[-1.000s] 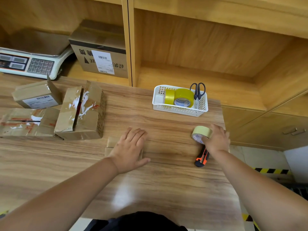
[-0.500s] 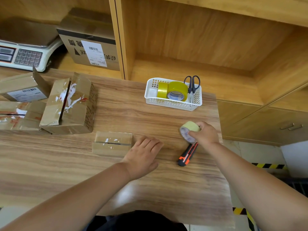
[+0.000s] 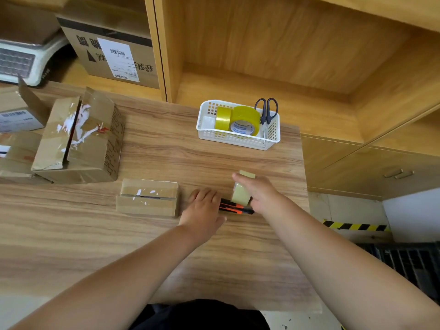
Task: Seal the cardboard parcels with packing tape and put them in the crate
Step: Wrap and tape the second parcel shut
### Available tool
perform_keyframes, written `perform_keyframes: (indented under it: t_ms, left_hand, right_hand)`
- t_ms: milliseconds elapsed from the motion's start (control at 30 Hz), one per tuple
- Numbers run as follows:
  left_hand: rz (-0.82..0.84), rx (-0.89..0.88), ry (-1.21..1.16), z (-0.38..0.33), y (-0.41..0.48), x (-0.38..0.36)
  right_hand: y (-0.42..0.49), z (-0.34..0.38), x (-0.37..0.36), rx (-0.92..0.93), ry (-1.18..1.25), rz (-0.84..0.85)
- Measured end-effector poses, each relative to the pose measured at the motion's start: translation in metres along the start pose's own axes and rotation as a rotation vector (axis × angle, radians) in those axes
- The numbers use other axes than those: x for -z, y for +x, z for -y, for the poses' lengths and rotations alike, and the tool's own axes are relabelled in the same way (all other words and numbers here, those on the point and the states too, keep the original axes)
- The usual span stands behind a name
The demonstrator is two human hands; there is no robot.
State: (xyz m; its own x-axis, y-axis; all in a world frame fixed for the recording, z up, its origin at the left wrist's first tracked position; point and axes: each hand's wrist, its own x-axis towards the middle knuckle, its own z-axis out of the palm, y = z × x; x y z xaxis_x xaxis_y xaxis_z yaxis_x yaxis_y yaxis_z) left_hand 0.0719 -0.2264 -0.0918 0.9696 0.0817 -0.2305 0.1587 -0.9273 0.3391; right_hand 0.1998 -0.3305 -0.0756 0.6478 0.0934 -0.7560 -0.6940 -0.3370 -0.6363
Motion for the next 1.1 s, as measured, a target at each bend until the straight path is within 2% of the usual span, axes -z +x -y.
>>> perform_keyframes:
  t_ms: [167, 400, 700, 1100]
  left_hand:
    - [-0.082, 0.047, -0.114, -0.003, 0.01, 0.006]
    - [-0.06, 0.225, -0.262, 0.007, 0.006, 0.011]
    - [0.046, 0.329, -0.485, 0.004, -0.004, 0.012]
    - [0.211, 0.259, -0.602, 0.002, -0.015, 0.011]
  right_hand:
    - [-0.024, 0.011, -0.009, -0.096, 0.096, 0.107]
    - [-0.033, 0.022, -0.004, -0.179, 0.245, 0.224]
    - [-0.022, 0.016, -0.001, -0.032, 0.135, 0.239]
    - [-0.001, -0.01, -0.002, 0.17, -0.127, 0.206]
